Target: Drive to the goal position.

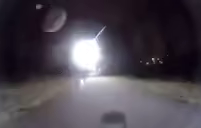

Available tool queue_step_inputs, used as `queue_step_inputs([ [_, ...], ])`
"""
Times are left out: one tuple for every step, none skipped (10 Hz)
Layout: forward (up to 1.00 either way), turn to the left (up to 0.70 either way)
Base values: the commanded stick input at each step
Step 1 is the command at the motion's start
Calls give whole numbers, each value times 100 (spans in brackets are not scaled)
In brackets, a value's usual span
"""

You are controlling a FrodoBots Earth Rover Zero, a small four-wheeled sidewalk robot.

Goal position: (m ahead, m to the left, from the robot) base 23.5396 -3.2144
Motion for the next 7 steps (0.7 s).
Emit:
queue_step_inputs([
  [100, 5],
  [100, 6],
  [100, 6],
  [100, 6],
  [100, 6],
  [100, 6],
  [100, 6],
])
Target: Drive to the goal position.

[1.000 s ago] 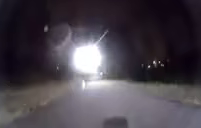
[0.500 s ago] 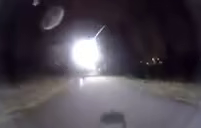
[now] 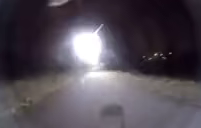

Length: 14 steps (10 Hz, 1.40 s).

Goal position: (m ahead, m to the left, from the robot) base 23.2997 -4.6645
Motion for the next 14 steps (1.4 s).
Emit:
queue_step_inputs([
  [100, 6],
  [100, 6],
  [100, 7],
  [100, 7],
  [100, 8],
  [100, 8],
  [100, 8],
  [100, 8],
  [100, 7],
  [100, 7],
  [100, 7],
  [100, 7],
  [100, 7],
  [100, 7],
])
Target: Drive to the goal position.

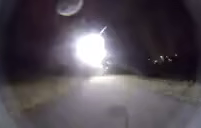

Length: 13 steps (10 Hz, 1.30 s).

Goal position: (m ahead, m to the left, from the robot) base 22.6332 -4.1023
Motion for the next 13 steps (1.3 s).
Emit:
queue_step_inputs([
  [100, 7],
  [100, 7],
  [100, 7],
  [100, 7],
  [100, 7],
  [100, 7],
  [100, 7],
  [100, 7],
  [100, 7],
  [100, 7],
  [100, 7],
  [100, 7],
  [100, 7],
])
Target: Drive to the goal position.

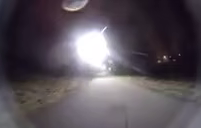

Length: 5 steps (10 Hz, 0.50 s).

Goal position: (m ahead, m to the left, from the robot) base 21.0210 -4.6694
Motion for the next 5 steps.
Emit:
queue_step_inputs([
  [100, 6],
  [100, 6],
  [100, 5],
  [100, 5],
  [100, 5],
])
